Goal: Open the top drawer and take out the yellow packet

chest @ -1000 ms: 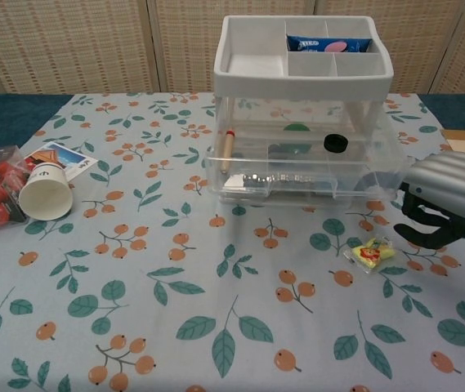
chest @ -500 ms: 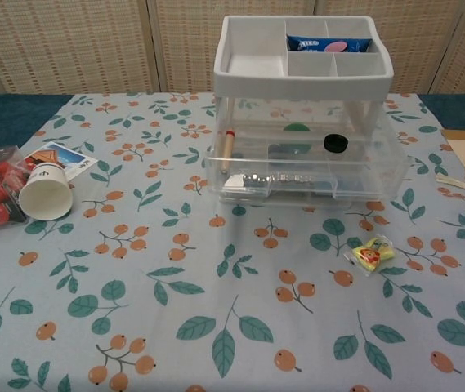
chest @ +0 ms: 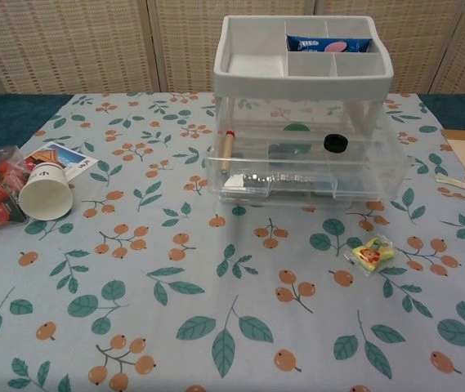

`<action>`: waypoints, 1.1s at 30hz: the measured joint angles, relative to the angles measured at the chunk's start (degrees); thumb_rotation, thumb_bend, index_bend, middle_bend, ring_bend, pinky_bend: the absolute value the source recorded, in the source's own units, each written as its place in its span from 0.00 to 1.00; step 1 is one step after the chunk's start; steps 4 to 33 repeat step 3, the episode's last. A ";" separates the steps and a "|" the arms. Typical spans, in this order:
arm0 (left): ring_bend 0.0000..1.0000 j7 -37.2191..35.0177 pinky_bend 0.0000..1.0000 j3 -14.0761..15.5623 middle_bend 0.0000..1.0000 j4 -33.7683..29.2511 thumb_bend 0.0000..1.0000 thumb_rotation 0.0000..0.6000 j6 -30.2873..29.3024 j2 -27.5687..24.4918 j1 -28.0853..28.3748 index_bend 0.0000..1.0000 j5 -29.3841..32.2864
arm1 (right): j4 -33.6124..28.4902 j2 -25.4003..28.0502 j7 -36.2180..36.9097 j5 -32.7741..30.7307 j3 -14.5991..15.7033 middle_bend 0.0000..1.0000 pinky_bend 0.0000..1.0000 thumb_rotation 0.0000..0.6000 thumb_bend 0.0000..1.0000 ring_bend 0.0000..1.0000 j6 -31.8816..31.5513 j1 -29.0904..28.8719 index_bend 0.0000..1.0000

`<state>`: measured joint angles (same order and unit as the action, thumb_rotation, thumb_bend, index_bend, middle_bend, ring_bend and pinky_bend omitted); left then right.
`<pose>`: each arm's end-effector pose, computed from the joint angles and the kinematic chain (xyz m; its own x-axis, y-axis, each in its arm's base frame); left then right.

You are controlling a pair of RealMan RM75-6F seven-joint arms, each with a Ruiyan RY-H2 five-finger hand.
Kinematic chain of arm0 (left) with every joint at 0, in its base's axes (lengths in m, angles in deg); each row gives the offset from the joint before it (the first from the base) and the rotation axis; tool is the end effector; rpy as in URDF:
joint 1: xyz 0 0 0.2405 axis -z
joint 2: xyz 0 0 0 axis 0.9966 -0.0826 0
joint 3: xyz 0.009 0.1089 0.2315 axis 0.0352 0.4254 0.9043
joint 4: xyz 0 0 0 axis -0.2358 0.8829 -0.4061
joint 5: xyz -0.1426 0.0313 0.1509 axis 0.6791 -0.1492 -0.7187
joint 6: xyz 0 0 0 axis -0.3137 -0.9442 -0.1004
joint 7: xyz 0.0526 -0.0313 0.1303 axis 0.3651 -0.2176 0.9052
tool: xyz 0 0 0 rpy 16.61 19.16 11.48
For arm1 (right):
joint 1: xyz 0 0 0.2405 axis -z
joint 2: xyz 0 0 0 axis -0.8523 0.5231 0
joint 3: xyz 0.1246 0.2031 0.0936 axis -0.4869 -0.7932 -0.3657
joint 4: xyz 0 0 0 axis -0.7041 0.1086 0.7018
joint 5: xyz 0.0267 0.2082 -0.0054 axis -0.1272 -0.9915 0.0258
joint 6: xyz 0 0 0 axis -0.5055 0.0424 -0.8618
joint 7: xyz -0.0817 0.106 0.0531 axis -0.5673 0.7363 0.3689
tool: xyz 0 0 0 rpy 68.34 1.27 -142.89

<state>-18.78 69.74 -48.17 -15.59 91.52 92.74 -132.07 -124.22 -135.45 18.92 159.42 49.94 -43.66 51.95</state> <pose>-0.2881 0.1912 0.1378 0.4425 0.0123 0.8967 0.8933 -0.0943 -0.4395 -0.3086 -0.1753 0.1573 0.4416 0.0805 0.8936 -0.8969 0.0136 0.4421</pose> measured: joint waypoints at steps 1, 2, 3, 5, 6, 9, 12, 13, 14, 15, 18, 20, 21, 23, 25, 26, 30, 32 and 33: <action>0.02 0.18 0.07 -0.01 0.06 -0.20 0.19 1.00 0.09 -0.06 0.04 0.07 0.11 | 0.11 0.08 0.18 0.31 0.01 0.11 0.06 1.00 0.49 0.02 -0.15 0.33 0.09; 0.02 0.26 0.07 -0.02 0.06 -0.29 0.19 1.00 0.19 -0.07 0.08 0.07 0.25 | 0.25 0.12 0.43 0.54 0.00 0.10 0.06 1.00 0.49 0.02 -0.26 0.58 0.09; 0.02 0.33 0.07 -0.06 0.06 -0.31 0.19 1.00 0.33 -0.05 0.14 0.07 0.43 | 0.50 0.11 0.85 0.77 -0.04 0.10 0.05 1.00 0.49 0.02 -0.30 0.75 0.08; 0.02 0.33 0.07 -0.06 0.06 -0.31 0.19 1.00 0.33 -0.05 0.14 0.07 0.43 | 0.50 0.11 0.85 0.77 -0.04 0.10 0.05 1.00 0.49 0.02 -0.30 0.75 0.08; 0.02 0.33 0.07 -0.06 0.06 -0.31 0.19 1.00 0.33 -0.05 0.14 0.07 0.43 | 0.50 0.11 0.85 0.77 -0.04 0.10 0.05 1.00 0.49 0.02 -0.30 0.75 0.08; 0.02 0.33 0.07 -0.06 0.06 -0.31 0.19 1.00 0.33 -0.05 0.14 0.07 0.43 | 0.50 0.11 0.85 0.77 -0.04 0.10 0.05 1.00 0.49 0.02 -0.30 0.75 0.08; 0.02 0.33 0.07 -0.06 0.06 -0.31 0.19 1.00 0.33 -0.05 0.14 0.07 0.43 | 0.50 0.11 0.85 0.77 -0.04 0.10 0.05 1.00 0.49 0.02 -0.30 0.75 0.08; 0.02 0.33 0.07 -0.06 0.06 -0.31 0.19 1.00 0.33 -0.05 0.14 0.07 0.43 | 0.50 0.11 0.85 0.77 -0.04 0.10 0.05 1.00 0.49 0.02 -0.30 0.75 0.08; 0.02 0.33 0.07 -0.06 0.06 -0.31 0.19 1.00 0.33 -0.05 0.14 0.07 0.43 | 0.50 0.11 0.85 0.77 -0.04 0.10 0.05 1.00 0.49 0.02 -0.30 0.75 0.08; 0.02 0.33 0.07 -0.06 0.06 -0.31 0.19 1.00 0.33 -0.05 0.14 0.07 0.43 | 0.50 0.11 0.85 0.77 -0.04 0.10 0.05 1.00 0.49 0.02 -0.30 0.75 0.08; 0.02 0.33 0.07 -0.06 0.06 -0.31 0.19 1.00 0.33 -0.05 0.14 0.07 0.43 | 0.50 0.11 0.85 0.77 -0.04 0.10 0.05 1.00 0.49 0.02 -0.30 0.75 0.08; 0.02 0.33 0.07 -0.06 0.06 -0.31 0.19 1.00 0.33 -0.05 0.14 0.07 0.43 | 0.50 0.11 0.85 0.77 -0.04 0.10 0.05 1.00 0.49 0.02 -0.30 0.75 0.08; 0.02 0.33 0.07 -0.06 0.06 -0.31 0.19 1.00 0.33 -0.05 0.14 0.07 0.43 | 0.50 0.11 0.85 0.77 -0.04 0.10 0.05 1.00 0.49 0.02 -0.30 0.75 0.08; 0.02 0.33 0.07 -0.06 0.06 -0.31 0.19 1.00 0.33 -0.05 0.14 0.07 0.43 | 0.50 0.11 0.85 0.77 -0.04 0.10 0.05 1.00 0.49 0.02 -0.30 0.75 0.08; 0.02 0.33 0.07 -0.06 0.06 -0.31 0.19 1.00 0.33 -0.05 0.14 0.07 0.43 | 0.50 0.11 0.85 0.77 -0.04 0.10 0.05 1.00 0.49 0.02 -0.30 0.75 0.08; 0.02 0.33 0.07 -0.06 0.06 -0.31 0.19 1.00 0.33 -0.05 0.14 0.07 0.43 | 0.50 0.11 0.85 0.77 -0.04 0.10 0.05 1.00 0.49 0.02 -0.30 0.75 0.08; 0.02 0.33 0.07 -0.06 0.06 -0.31 0.19 1.00 0.33 -0.05 0.14 0.07 0.43 | 0.50 0.11 0.85 0.77 -0.04 0.10 0.05 1.00 0.49 0.02 -0.30 0.75 0.08; 0.02 0.33 0.07 -0.06 0.06 -0.31 0.19 1.00 0.33 -0.05 0.14 0.07 0.43 | 0.50 0.11 0.85 0.77 -0.04 0.10 0.05 1.00 0.49 0.02 -0.30 0.75 0.08; 0.02 0.33 0.07 -0.06 0.06 -0.31 0.19 1.00 0.33 -0.05 0.14 0.07 0.43 | 0.50 0.11 0.85 0.77 -0.04 0.10 0.05 1.00 0.49 0.02 -0.30 0.75 0.08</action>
